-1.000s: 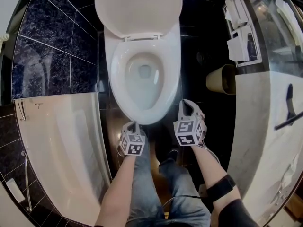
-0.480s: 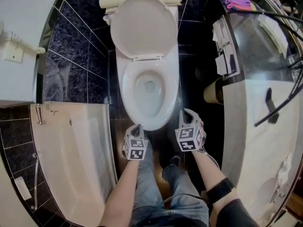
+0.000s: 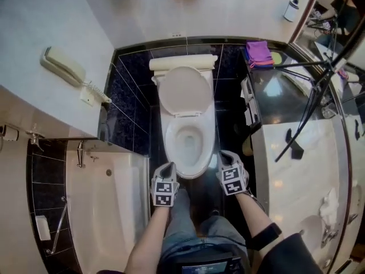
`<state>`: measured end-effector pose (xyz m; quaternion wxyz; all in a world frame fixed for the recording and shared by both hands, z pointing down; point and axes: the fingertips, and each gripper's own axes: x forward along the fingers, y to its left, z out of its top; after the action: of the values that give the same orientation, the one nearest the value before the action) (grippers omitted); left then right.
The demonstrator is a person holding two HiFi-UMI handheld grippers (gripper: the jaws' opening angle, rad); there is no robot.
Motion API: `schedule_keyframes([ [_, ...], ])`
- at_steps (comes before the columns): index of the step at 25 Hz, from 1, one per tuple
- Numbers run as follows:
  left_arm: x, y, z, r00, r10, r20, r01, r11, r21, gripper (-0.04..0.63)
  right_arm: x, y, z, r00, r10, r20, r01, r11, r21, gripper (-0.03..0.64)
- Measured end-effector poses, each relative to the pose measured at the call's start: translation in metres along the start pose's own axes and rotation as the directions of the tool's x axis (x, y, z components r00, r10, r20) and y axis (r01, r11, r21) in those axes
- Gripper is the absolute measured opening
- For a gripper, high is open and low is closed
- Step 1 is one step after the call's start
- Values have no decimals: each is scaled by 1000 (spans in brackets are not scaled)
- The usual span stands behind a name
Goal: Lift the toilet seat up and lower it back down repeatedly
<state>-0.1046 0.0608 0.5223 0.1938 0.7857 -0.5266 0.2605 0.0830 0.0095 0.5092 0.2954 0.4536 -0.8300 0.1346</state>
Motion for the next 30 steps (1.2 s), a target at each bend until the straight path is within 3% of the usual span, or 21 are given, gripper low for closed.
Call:
schedule_keyframes([
  [5, -62, 2, 51, 998, 11, 68, -13, 1000, 20, -8, -57, -3, 44, 999, 17, 45, -18, 1000, 9, 18],
  [15, -128, -2, 122, 981, 2, 193, -12, 999, 49, -8, -126, -19, 75, 992, -19, 126, 15, 999, 36, 18],
  [30, -157, -12, 119, 969, 32, 244, -42, 998, 38, -8, -137, -9, 67, 993, -11, 120, 11, 1000, 2, 18],
])
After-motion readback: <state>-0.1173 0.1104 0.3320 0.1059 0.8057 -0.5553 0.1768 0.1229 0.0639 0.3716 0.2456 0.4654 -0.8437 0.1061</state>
